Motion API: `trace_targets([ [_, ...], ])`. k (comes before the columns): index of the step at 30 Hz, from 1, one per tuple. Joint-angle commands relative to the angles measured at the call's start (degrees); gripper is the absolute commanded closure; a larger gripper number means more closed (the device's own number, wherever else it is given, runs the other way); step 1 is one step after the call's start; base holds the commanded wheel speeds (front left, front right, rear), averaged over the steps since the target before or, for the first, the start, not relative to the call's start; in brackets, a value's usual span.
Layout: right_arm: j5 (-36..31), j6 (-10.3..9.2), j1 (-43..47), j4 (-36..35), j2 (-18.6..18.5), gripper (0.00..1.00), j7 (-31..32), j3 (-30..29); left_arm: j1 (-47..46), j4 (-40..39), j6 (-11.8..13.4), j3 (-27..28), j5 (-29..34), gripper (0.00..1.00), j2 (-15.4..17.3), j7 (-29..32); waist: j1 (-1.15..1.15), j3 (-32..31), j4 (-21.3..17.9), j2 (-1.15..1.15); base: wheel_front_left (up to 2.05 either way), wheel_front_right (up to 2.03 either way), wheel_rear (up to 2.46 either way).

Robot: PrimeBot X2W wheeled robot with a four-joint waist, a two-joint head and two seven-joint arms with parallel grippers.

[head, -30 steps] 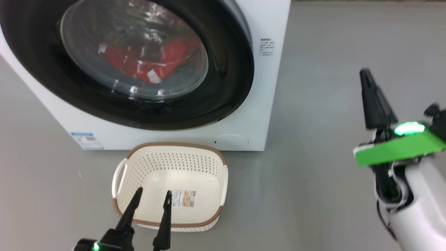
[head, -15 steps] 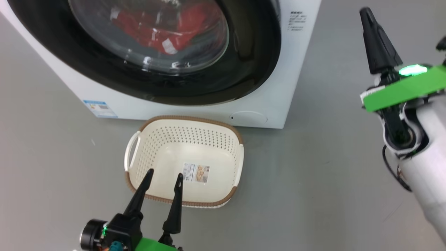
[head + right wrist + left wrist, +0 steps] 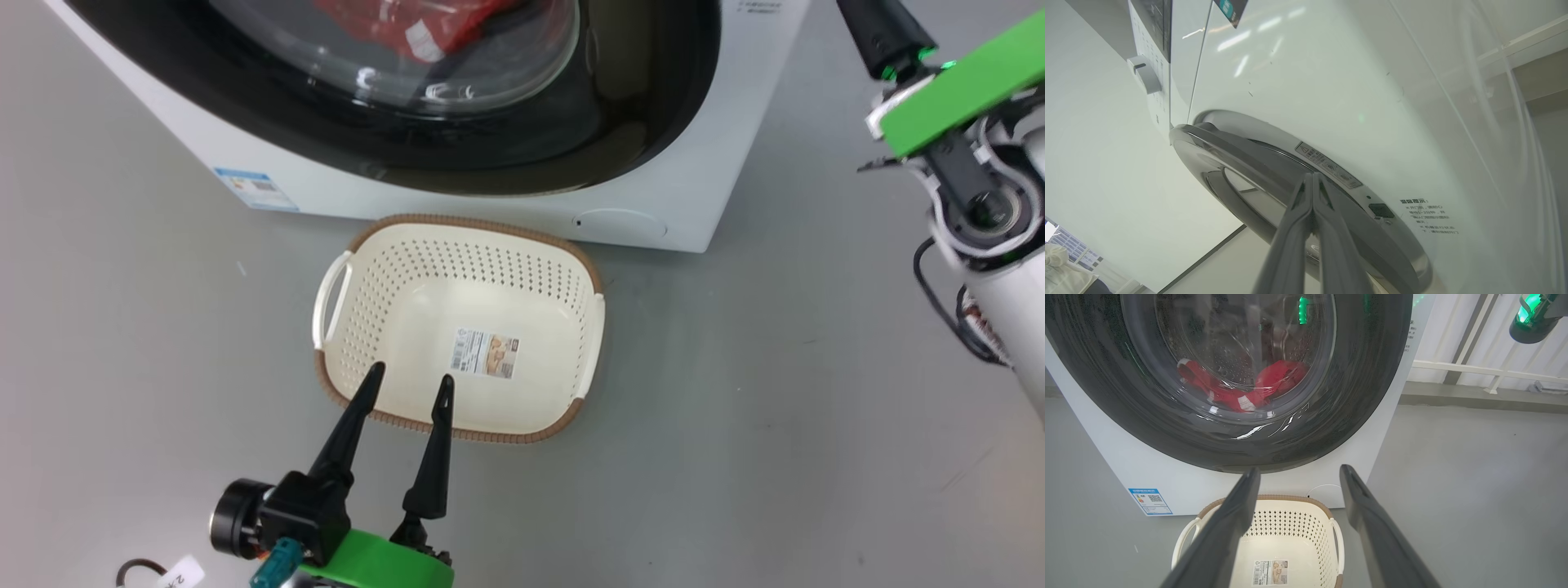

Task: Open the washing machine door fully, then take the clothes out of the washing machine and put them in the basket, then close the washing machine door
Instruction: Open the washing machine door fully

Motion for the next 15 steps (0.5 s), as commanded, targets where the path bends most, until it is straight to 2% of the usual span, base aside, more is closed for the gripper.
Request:
trace_targets([
  [1,2.39,0.03,-1.40,-0.97,-0.20,1.00,1.60,0.55,-1.40,-1.65,0.79,1.25,-0.56,0.00,0.32,-0.69,0.00,1.48,0.97,0.00,0.00,0.00,0.00],
  [9,12.10,0.03,-5.56,2.18,-0.63,1.00,12.56,-0.39,-2.62,-1.76,1.07,-0.15,-1.38,0.00,0.32,-0.69,0.00,3.59,1.76,0.00,0.00,0.00,0.00],
  [15,15.29,0.03,-8.69,4.77,-0.16,1.00,18.19,-2.22,-3.42,-2.02,1.15,-0.93,-1.84,0.00,0.32,-0.69,0.00,5.02,2.52,0.00,0.00,0.00,0.00],
])
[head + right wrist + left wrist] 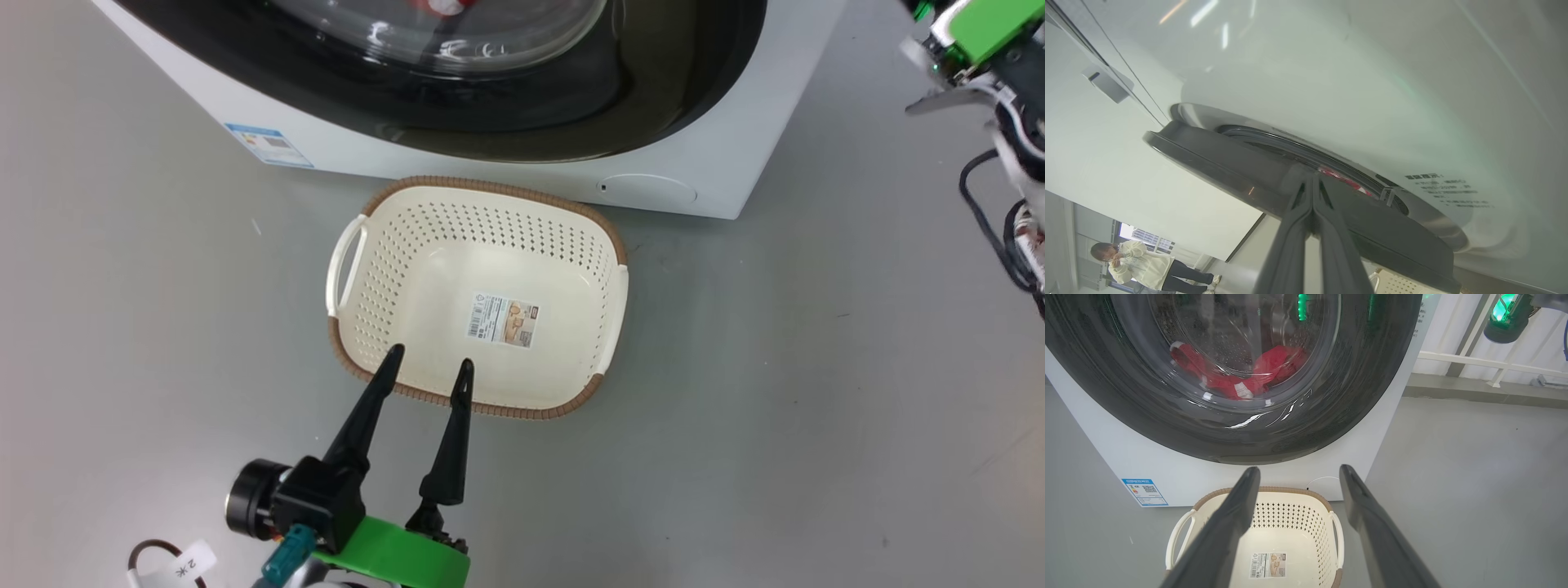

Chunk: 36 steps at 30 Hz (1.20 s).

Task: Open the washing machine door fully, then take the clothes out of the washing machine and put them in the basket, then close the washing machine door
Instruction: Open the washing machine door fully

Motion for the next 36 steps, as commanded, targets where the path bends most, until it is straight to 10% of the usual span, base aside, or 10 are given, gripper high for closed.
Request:
trace_targets([
  [1,1.52,0.03,-1.29,-0.80,0.61,1.00,1.88,-0.49,-1.06,-1.60,0.75,1.25,-0.83,0.00,0.42,-0.69,0.00,0.71,0.50,0.00,0.00,0.00,0.00],
  [36,2.40,0.03,-5.49,5.32,5.54,1.00,18.17,-5.96,-3.22,-1.89,1.09,-0.80,-2.62,0.00,0.42,-0.69,0.00,2.85,3.11,0.00,0.00,0.00,0.00],
])
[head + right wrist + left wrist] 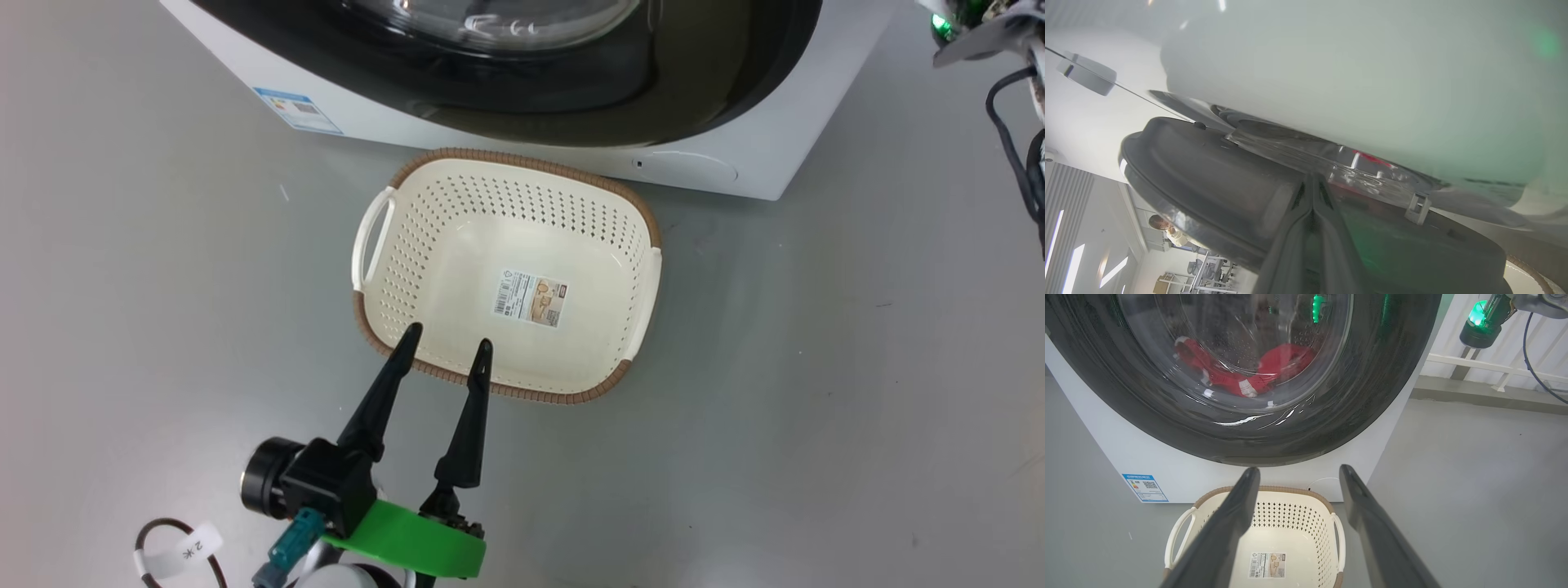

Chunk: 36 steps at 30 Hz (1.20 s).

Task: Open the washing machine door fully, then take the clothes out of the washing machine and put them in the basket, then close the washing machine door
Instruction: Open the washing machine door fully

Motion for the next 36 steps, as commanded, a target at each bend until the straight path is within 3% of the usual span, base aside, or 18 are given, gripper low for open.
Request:
trace_targets([
  [1,-0.30,0.44,1.77,-2.16,1.66,1.00,0.84,0.14,-0.64,-1.13,0.60,1.51,-0.23,0.00,0.60,-0.69,0.00,-0.32,-0.03,0.00,0.00,0.00,0.00],
  [18,-2.21,0.44,10.26,-6.56,3.20,1.00,5.90,1.07,0.92,-0.71,0.54,1.06,0.27,0.00,0.60,-0.69,0.00,-3.98,-0.13,0.00,0.00,0.00,0.00],
  [36,-3.01,0.44,24.57,-15.12,5.90,1.00,8.19,1.00,5.95,-0.50,0.28,2.67,1.39,0.00,0.60,-0.69,0.00,-12.02,1.49,0.00,0.00,0.00,0.00],
])
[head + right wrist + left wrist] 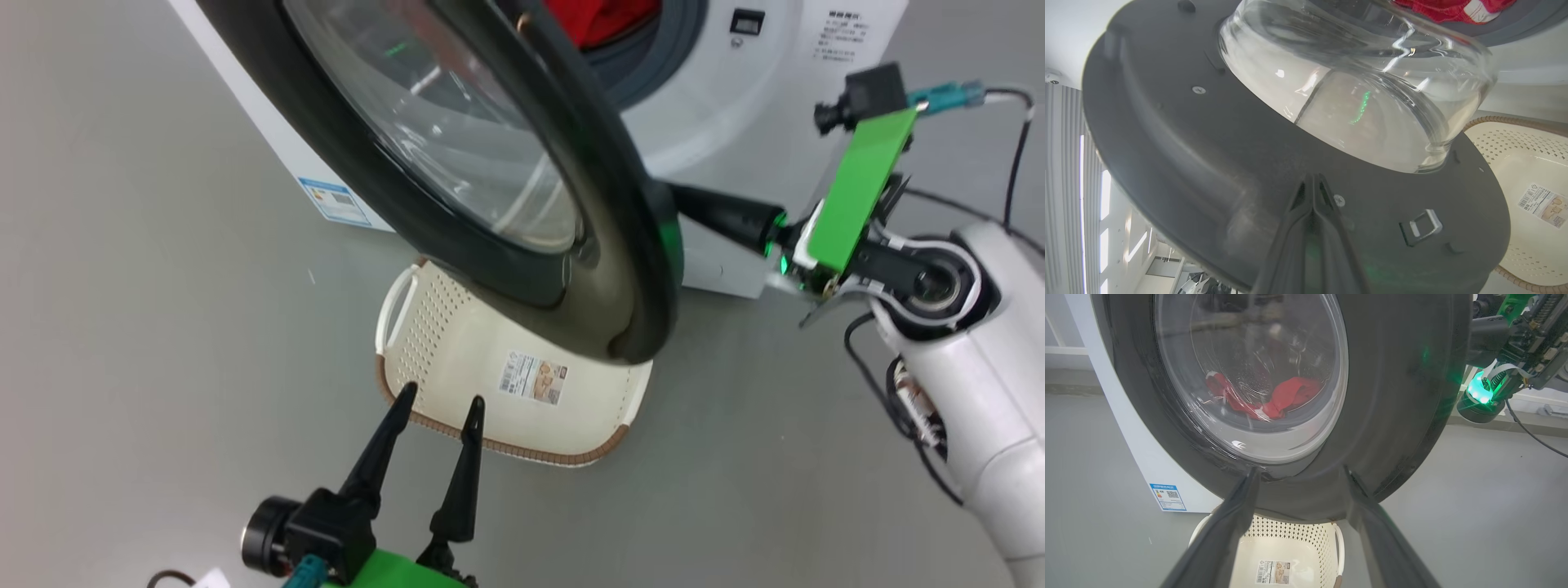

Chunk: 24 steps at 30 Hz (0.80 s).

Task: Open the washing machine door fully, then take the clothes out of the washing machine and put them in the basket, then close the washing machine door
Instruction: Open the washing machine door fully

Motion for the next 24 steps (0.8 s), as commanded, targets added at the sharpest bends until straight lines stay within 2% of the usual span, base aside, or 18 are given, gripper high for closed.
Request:
trace_targets([
  [1,-1.16,0.44,1.55,-2.53,1.62,1.00,0.45,0.48,0.67,-1.16,0.28,2.07,0.80,0.00,0.51,-0.69,0.00,-1.68,0.95,0.00,0.00,0.00,0.00],
  [24,-2.95,0.44,13.90,-7.31,7.09,1.00,-0.39,-0.43,6.04,-0.78,0.07,3.42,1.59,0.00,0.51,-0.69,0.00,-8.71,9.45,0.00,0.00,0.00,0.00],
])
